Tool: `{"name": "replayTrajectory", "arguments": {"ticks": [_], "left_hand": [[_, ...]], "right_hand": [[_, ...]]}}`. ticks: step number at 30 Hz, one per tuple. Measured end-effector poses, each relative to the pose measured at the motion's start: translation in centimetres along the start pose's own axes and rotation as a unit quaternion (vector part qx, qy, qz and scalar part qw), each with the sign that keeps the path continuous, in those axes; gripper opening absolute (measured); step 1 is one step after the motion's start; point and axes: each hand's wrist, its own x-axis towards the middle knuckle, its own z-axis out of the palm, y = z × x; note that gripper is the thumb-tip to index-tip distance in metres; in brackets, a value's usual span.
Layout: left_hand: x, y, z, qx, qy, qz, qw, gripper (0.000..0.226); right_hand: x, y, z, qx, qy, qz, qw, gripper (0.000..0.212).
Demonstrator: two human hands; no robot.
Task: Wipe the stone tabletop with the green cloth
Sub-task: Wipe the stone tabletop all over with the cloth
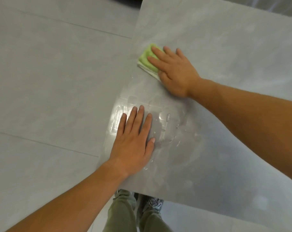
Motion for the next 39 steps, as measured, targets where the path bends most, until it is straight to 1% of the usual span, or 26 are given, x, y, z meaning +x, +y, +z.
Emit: {"name": "replayTrajectory", "arguments": {"ticks": [2,3,5,7,9,10,12,14,15,16,18,19,20,21,23,25,26,27,29,31,32,34,36,37,38,39], "left_hand": [[0.1,0.1,0.2,0.007,0.001,-0.004,1.0,0.069],[0.1,0.2,0.2,0.01,-0.001,-0.006,1.0,0.069],[0.1,0.3,0.1,0.012,-0.007,-0.009,1.0,0.069],[0.0,0.2,-0.2,0.005,-0.015,-0.01,1.0,0.069],[-0.2,0.1,-0.5,-0.003,-0.022,-0.009,1.0,0.069],[-0.4,0.1,-0.6,-0.006,-0.025,-0.007,1.0,0.068],[-0.7,0.1,-0.8,-0.007,-0.031,-0.002,0.999,0.068],[-1.3,0.1,-0.8,-0.005,-0.035,0.001,0.999,0.067],[-1.7,0.1,-0.7,-0.003,-0.035,0.002,0.999,0.067],[-2.1,0.1,-0.6,-0.001,-0.035,0.004,0.999,0.066],[-2.9,-0.1,-0.4,0.012,-0.03,0.012,0.999,0.064],[-3.1,-0.2,-0.3,0.018,-0.027,0.017,0.999,0.063],[-3.3,-0.4,-0.2,0.022,-0.023,0.021,0.999,0.062],[-3.3,-0.6,-0.1,0.023,-0.02,0.024,0.999,0.062],[-3.3,-0.9,0.1,0.021,-0.018,0.029,0.999,0.062],[-3.4,-1.0,0.4,0.026,-0.015,0.033,0.999,0.062],[-3.4,-1.0,0.5,0.027,-0.014,0.034,0.999,0.062],[-3.4,-1.0,0.6,0.028,-0.013,0.033,0.999,0.063],[-3.4,-1.0,0.6,0.029,-0.01,0.031,0.999,0.063],[-3.4,-1.0,0.5,0.021,-0.012,0.031,0.999,0.063],[-3.4,-1.0,0.5,0.018,-0.015,0.032,0.999,0.063],[-3.3,-1.2,0.4,0.016,-0.022,0.035,0.999,0.063],[-3.3,-1.3,0.3,0.017,-0.029,0.039,0.999,0.063],[-3.3,-1.4,0.3,0.014,-0.031,0.042,0.999,0.063],[-3.4,-1.5,0.1,0.006,-0.032,0.045,0.998,0.063],[-3.4,-1.6,0.0,-0.004,-0.03,0.05,0.998,0.063]], "right_hand": [[2.0,-1.4,-0.3,0.033,0.016,0.079,0.996,0.06],[2.1,-2.7,-0.1,0.033,0.024,0.083,0.996,0.062],[0.2,-4.6,1.0,0.011,0.01,0.005,1.0,0.064],[-3.2,-4.7,1.1,-0.011,-0.04,-0.102,0.994,0.065],[-4.9,-2.7,0.3,-0.033,-0.081,-0.151,0.985,0.068],[-4.8,-1.4,0.0,-0.042,-0.081,-0.136,0.987,0.069],[-3.6,0.4,-0.6,-0.022,-0.054,-0.039,0.998,0.071],[-2.8,-1.0,-0.6,0.022,-0.019,0.073,0.997,0.07],[-2.8,-2.3,-0.3,0.03,-0.003,0.094,0.995,0.069],[-3.4,-3.6,0.3,0.032,0.001,0.08,0.996,0.067],[-5.8,-4.7,1.4,0.014,-0.022,-0.021,0.999,0.062],[-7.1,-4.2,1.7,-0.001,-0.035,-0.065,0.997,0.059],[-8.2,-3.2,1.8,-0.016,-0.036,-0.081,0.996,0.057],[-8.9,-2.0,1.7,-0.023,-0.027,-0.064,0.997,0.056],[-10.2,-0.2,1.8,-0.003,0.007,0.051,0.999,0.055],[-11.6,-1.2,2.2,0.042,0.052,0.179,0.982,0.054],[-12.3,-2.7,2.7,0.051,0.071,0.214,0.973,0.055],[-13.3,-4.4,3.4,0.052,0.076,0.218,0.972,0.056],[-15.7,-6.9,4.6,0.047,0.049,0.148,0.987,0.057],[-18.0,-6.7,4.9,0.043,0.028,0.086,0.995,0.055],[-18.7,-6.0,4.8,0.042,0.032,0.089,0.995,0.055],[-19.5,-4.9,4.8,0.061,0.051,0.174,0.982,0.054],[-19.6,-5.8,5.1,0.096,0.092,0.288,0.948,0.053],[-19.3,-7.3,5.3,0.11,0.11,0.328,0.932,0.054],[-19.1,-9.1,5.6,0.118,0.124,0.347,0.922,0.055],[-19.1,-10.9,5.9,0.121,0.133,0.339,0.924,0.057]]}}
